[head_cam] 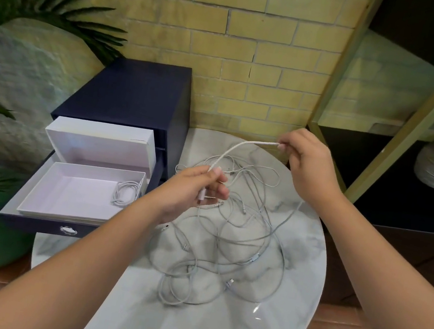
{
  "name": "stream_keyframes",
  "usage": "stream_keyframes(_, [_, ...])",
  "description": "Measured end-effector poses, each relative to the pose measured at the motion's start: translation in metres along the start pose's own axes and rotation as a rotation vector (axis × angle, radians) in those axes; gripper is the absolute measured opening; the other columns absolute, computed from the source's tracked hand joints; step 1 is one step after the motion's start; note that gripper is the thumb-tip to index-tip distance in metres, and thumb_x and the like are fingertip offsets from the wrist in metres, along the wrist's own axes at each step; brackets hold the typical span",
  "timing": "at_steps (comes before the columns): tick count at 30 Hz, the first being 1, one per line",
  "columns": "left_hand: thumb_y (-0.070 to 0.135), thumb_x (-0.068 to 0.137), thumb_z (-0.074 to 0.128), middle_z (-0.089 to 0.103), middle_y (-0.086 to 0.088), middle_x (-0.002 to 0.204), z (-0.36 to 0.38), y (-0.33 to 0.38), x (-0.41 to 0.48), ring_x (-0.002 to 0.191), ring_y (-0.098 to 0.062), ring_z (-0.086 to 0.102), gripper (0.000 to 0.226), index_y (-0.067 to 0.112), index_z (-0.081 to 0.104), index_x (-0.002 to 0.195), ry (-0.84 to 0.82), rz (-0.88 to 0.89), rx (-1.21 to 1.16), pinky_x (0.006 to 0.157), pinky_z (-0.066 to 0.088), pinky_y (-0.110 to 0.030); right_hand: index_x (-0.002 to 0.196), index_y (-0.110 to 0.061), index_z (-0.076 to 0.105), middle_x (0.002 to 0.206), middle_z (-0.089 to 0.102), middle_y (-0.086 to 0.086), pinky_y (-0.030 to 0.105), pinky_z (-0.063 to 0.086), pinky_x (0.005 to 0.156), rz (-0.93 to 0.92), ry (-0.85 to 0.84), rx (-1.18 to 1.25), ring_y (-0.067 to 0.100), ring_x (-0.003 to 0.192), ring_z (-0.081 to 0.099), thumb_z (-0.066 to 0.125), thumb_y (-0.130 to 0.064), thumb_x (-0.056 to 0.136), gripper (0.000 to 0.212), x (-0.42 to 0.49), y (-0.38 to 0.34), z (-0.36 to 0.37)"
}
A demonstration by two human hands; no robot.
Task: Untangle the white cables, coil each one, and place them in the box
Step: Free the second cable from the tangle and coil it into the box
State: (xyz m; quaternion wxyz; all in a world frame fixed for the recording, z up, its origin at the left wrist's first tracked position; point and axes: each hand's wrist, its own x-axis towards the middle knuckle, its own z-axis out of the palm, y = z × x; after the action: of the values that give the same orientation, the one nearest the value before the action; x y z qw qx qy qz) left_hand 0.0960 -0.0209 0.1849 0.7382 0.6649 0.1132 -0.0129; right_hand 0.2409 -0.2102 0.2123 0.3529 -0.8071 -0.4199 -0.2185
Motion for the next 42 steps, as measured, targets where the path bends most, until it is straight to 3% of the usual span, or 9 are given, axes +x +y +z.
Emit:
stream_keyframes(4, [0.011, 0.103, 0.039, 0.058, 0.001, 0.077, -0.008, 0.002, 0.0, 0.064, -0.007, 0.054, 0.021, 0.013, 0.06, 0.104, 0.001, -0.027, 0.01, 0.065, 0.047, -0.019, 0.096, -0.003, 0.068, 0.091, 0.057, 0.001, 0.028, 0.045, 0.076, -0.022, -0.007, -0.002, 0.017, 0.085, 0.054, 0.053, -0.008, 0.09, 0.017, 0.003, 0.003, -0.008])
stream_keyframes(7, [0.025, 0.104, 0.037, 0.039, 0.003, 0.062, -0.003, 0.008, 0.0, 0.051, -0.008, 0.031, 0.025, 0.014, 0.058, 0.113, -0.02, -0.056, -0.044, 0.052, 0.032, -0.019, 0.095, -0.007, 0.069, 0.09, 0.06, 0.004, 0.036, 0.047, 0.076, -0.012, -0.005, -0.053, 0.023, 0.086, 0.055, 0.059, -0.007, 0.09, 0.011, 0.006, 0.009, -0.01])
stream_keyframes(10, [0.041, 0.104, 0.029, 0.032, 0.003, 0.056, 0.006, 0.014, 0.001, 0.047, -0.009, 0.026, 0.036, 0.019, 0.058, 0.106, -0.009, -0.003, 0.036, 0.051, 0.032, -0.022, 0.099, -0.01, 0.066, 0.084, 0.057, -0.004, 0.019, 0.044, 0.074, 0.089, 0.017, -0.017, 0.007, 0.077, 0.052, 0.061, -0.006, 0.089, 0.011, 0.01, 0.007, -0.008])
stream_keyframes(15, [0.02, 0.104, 0.033, 0.067, 0.0, 0.074, 0.019, 0.022, -0.001, 0.066, -0.01, 0.062, 0.029, 0.009, 0.056, 0.091, -0.082, 0.036, 0.033, 0.069, 0.052, -0.02, 0.084, -0.018, 0.056, 0.078, 0.051, -0.005, 0.009, 0.033, 0.061, 0.232, -0.013, 0.014, 0.008, 0.07, 0.044, 0.06, -0.01, 0.09, 0.011, 0.017, 0.0, 0.006])
stream_keyframes(22, [0.04, 0.103, 0.033, 0.038, 0.005, 0.052, 0.024, 0.012, 0.008, 0.043, -0.008, 0.032, 0.038, 0.012, 0.057, 0.099, 0.073, -0.139, 0.052, 0.049, 0.03, -0.022, 0.091, -0.021, 0.061, 0.088, 0.056, -0.007, 0.009, 0.038, 0.064, 0.329, 0.094, 0.228, 0.002, 0.079, 0.05, 0.064, -0.018, 0.089, 0.005, 0.028, -0.012, 0.018])
stream_keyframes(28, [0.044, 0.102, 0.03, 0.03, 0.006, 0.049, 0.023, 0.013, 0.001, 0.043, -0.008, 0.026, 0.046, 0.009, 0.055, 0.086, -0.016, -0.137, 0.081, 0.046, 0.027, -0.021, 0.083, -0.019, 0.062, 0.084, 0.058, -0.007, 0.004, 0.037, 0.062, 0.34, 0.102, 0.206, -0.001, 0.073, 0.049, 0.071, -0.023, 0.083, 0.01, 0.033, -0.012, 0.021])
stream_keyframes(31, [0.042, 0.103, 0.03, 0.026, 0.006, 0.048, 0.026, 0.021, -0.003, 0.044, -0.008, 0.023, 0.046, 0.009, 0.055, 0.082, -0.084, -0.123, 0.056, 0.046, 0.026, -0.02, 0.081, -0.016, 0.062, 0.082, 0.059, -0.005, 0.008, 0.036, 0.061, 0.361, 0.045, 0.173, 0.005, 0.073, 0.05, 0.07, -0.026, 0.084, 0.013, 0.03, -0.006, 0.028])
stream_keyframes(35, [0.032, 0.104, 0.025, 0.025, 0.005, 0.048, 0.027, 0.031, -0.003, 0.045, -0.01, 0.02, 0.043, 0.009, 0.053, 0.081, -0.083, -0.079, -0.063, 0.045, 0.026, -0.02, 0.087, -0.012, 0.063, 0.071, 0.061, -0.003, 0.032, 0.047, 0.062, 0.513, -0.171, 0.222, 0.014, 0.065, 0.056, 0.063, -0.034, 0.089, 0.021, 0.011, 0.005, 0.045])
stream_keyframes(42, [0.026, 0.105, 0.029, 0.031, 0.009, 0.05, 0.027, 0.027, 0.004, 0.043, -0.006, 0.028, 0.038, 0.009, 0.058, 0.088, -0.018, -0.009, 0.063, 0.045, 0.031, -0.017, 0.078, -0.004, 0.064, 0.058, 0.062, -0.004, 0.03, 0.041, 0.056, 0.607, -0.551, 0.293, 0.012, 0.053, 0.05, 0.066, -0.032, 0.088, 0.03, -0.038, -0.002, 0.073])
